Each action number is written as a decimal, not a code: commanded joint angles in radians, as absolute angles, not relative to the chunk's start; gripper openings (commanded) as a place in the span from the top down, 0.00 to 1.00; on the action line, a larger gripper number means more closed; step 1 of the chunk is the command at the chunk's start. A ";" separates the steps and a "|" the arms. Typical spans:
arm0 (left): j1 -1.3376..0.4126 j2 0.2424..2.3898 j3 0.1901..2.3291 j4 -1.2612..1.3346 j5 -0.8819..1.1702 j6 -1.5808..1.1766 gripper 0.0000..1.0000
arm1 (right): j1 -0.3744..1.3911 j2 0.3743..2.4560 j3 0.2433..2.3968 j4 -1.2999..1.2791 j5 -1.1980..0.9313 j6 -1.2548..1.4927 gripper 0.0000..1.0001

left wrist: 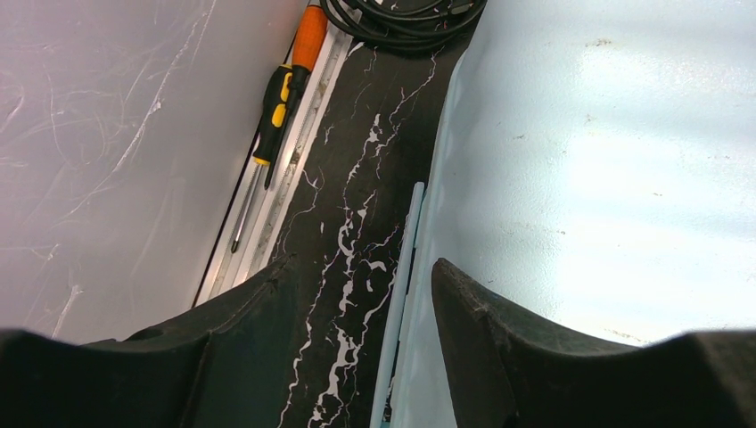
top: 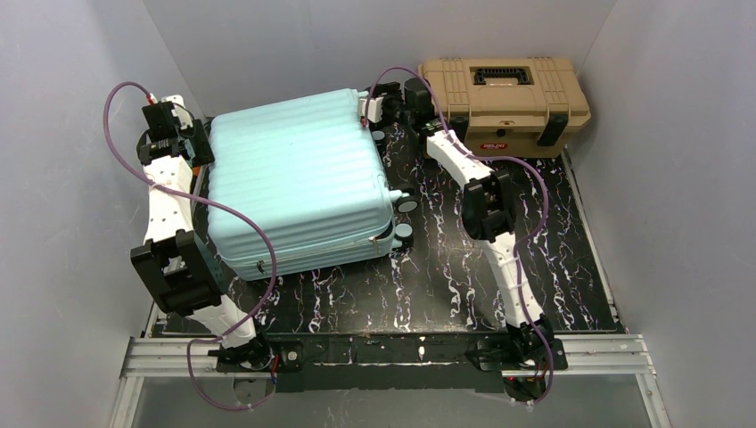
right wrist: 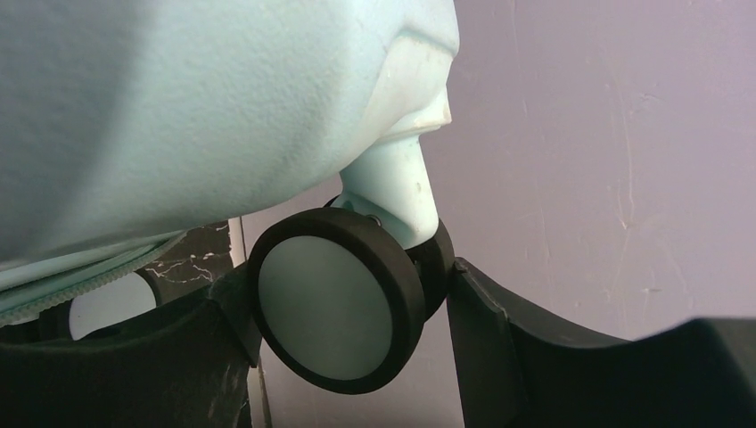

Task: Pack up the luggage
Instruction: Zip the luggage at the center of the board.

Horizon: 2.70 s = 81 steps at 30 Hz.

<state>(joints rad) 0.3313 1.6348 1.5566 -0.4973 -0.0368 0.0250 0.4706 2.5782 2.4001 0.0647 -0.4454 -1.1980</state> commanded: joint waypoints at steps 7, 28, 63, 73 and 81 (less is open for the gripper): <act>0.247 1.648 1.498 -0.620 0.108 -0.005 0.43 | 0.548 2.497 2.490 0.360 -0.299 -1.045 0.99; 0.356 1.581 1.531 -0.598 -0.294 -0.059 0.23 | 0.497 2.413 2.558 0.271 -0.288 -0.827 0.99; 0.211 1.692 1.555 -0.569 -0.142 -0.013 0.23 | 0.420 2.323 2.171 0.393 -0.149 -0.879 0.57; 0.216 1.594 1.483 -0.535 -0.252 -0.045 0.28 | 0.447 2.375 2.326 0.478 0.010 -0.987 0.05; 0.218 1.486 1.433 -0.523 -0.232 -0.048 0.29 | 0.437 2.238 2.238 0.346 0.251 -1.055 0.02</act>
<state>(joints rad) 0.2428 1.5780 1.4445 -0.5011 -0.3069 -0.0265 0.4389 2.4004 2.2478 0.2779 0.0937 -1.0103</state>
